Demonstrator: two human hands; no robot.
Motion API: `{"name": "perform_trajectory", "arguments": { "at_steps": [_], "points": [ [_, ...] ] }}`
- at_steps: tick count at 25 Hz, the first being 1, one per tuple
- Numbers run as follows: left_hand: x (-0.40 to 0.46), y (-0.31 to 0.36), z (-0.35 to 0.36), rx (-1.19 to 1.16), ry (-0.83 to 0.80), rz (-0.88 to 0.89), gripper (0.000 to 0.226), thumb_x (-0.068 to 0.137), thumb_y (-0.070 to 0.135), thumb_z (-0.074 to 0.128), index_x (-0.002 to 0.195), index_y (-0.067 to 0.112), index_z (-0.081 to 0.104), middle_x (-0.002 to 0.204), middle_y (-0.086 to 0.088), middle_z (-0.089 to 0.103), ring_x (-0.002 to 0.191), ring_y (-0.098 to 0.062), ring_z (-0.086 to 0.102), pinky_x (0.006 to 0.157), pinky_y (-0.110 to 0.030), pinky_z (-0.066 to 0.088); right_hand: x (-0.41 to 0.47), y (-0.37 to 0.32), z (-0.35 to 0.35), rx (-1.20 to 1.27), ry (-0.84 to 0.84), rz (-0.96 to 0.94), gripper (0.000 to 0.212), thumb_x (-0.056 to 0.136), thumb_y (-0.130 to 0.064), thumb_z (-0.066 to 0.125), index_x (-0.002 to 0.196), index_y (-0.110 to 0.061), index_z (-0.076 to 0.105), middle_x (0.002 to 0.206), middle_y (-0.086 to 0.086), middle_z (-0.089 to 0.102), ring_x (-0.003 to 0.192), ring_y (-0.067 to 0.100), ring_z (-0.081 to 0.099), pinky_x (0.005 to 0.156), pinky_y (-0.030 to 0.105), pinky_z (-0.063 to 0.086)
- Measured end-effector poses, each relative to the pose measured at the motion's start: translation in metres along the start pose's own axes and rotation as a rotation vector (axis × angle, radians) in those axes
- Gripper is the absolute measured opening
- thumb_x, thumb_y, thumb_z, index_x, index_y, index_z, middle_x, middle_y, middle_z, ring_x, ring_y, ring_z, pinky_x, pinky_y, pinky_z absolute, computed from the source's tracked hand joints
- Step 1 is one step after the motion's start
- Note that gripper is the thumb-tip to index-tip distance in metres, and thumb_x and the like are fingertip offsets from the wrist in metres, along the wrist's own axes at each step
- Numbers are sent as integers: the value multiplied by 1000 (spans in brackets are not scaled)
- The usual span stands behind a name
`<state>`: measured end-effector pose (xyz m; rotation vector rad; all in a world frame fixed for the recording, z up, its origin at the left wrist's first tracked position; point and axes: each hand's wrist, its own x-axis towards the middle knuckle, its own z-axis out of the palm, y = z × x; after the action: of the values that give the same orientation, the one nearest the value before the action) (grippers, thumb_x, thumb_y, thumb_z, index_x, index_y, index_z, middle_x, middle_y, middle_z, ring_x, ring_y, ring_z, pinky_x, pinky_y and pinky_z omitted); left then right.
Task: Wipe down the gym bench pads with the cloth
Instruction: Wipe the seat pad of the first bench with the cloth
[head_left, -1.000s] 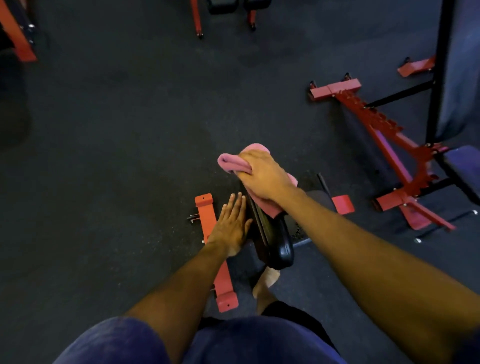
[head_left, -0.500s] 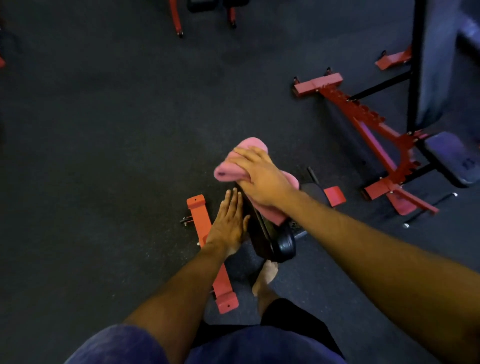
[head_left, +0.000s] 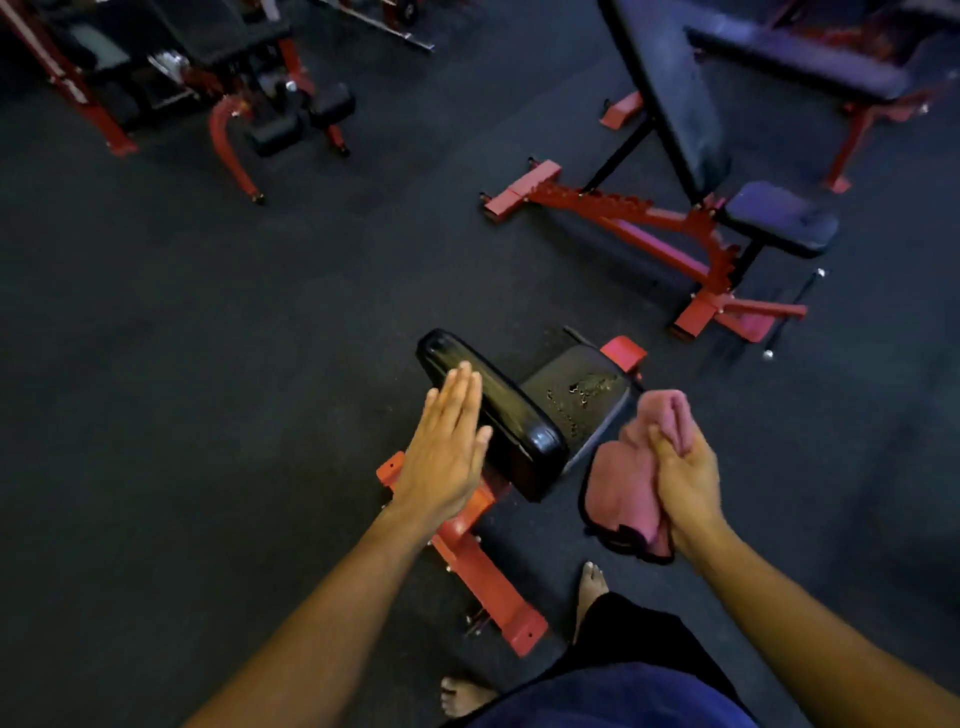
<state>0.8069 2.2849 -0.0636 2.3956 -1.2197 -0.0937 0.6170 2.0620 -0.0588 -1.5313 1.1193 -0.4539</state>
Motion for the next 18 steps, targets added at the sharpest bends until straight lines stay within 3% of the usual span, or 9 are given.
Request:
{"name": "perform_trajectory", "arguments": {
  "at_steps": [3,6,9,12,15,18],
  "points": [
    [38,25,-21,114,-181,336,64,111,42,25,166,12,10,174,-3,2,161,-12,-4,131,-35,-3,-52,2,17,267,68,272,23,104,-20,56,119,-34,67,115,4,74,102,16,71,92,40,58],
    [80,15,-22,195,-440,408,67,109,51,19,166,16,12,174,1,4,160,-8,-2,131,-41,7,-85,-20,61,388,49,321,29,105,-16,51,116,-43,57,116,-8,67,104,4,63,85,23,48],
    [113,-6,-27,378,-596,627,67,109,51,20,166,15,17,174,-1,10,161,-12,4,130,-44,15,-64,-32,107,353,56,336,36,104,-37,50,139,-44,44,138,-9,51,127,11,50,107,35,41],
    [146,-7,-25,351,-735,1001,64,111,45,22,166,12,16,174,-5,10,161,-18,5,131,-43,11,-52,-24,143,347,132,425,74,92,-64,38,159,-34,26,159,-4,34,146,16,33,124,44,26],
    [162,-9,-17,332,-784,1269,61,112,39,24,165,9,15,174,-10,12,161,-24,9,131,-49,12,-39,13,148,564,217,529,72,95,-64,42,158,-28,34,154,-1,46,142,18,44,122,44,32],
    [160,-15,-16,309,-736,1360,60,112,35,27,164,7,15,172,-13,16,161,-27,13,130,-49,13,0,61,148,726,223,722,56,100,-49,53,151,-26,47,145,8,57,134,28,53,116,47,39]
  ]
}}
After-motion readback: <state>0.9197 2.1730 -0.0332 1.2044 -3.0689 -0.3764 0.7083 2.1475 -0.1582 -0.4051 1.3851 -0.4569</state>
